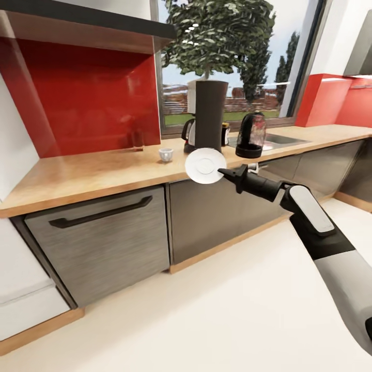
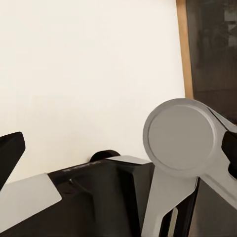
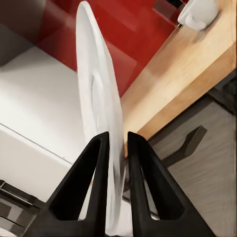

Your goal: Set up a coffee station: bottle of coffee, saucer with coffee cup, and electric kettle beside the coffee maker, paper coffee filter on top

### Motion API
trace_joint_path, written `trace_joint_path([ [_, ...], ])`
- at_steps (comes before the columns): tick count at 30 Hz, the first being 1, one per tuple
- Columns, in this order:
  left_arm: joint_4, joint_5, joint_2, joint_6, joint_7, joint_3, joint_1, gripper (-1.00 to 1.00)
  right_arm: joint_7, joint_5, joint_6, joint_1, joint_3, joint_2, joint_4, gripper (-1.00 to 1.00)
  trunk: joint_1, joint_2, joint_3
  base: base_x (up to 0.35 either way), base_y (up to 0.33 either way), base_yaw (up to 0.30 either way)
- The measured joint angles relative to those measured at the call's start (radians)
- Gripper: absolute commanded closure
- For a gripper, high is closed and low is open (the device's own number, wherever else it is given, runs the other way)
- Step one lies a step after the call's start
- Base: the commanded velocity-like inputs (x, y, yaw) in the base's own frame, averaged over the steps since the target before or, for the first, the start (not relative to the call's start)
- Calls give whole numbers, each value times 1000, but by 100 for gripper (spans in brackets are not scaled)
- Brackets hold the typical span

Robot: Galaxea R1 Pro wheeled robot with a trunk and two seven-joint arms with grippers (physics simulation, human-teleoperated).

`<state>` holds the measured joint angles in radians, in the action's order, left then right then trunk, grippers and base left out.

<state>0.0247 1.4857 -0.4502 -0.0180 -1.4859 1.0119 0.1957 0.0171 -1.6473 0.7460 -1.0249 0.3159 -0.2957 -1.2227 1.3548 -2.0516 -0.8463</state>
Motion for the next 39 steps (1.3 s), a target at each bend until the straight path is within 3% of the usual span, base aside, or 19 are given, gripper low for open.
trace_joint_path([
  [17, 0, 0, 11, 0, 1, 0, 0, -100, 1, -3, -1, 1, 2, -1, 4, 100, 0, 0, 4, 0, 0, -65],
  [31, -1, 0, 12, 0, 1, 0, 0, -100, 2, -3, 0, 46, 3, -1, -2, 100, 0, 0, 4, 0, 0, 0],
  [39, 0, 1, 24, 0, 1, -2, -1, -100, 2, -3, -1, 48, 3, -1, -1, 100, 0, 0, 4, 0, 0, 210],
])
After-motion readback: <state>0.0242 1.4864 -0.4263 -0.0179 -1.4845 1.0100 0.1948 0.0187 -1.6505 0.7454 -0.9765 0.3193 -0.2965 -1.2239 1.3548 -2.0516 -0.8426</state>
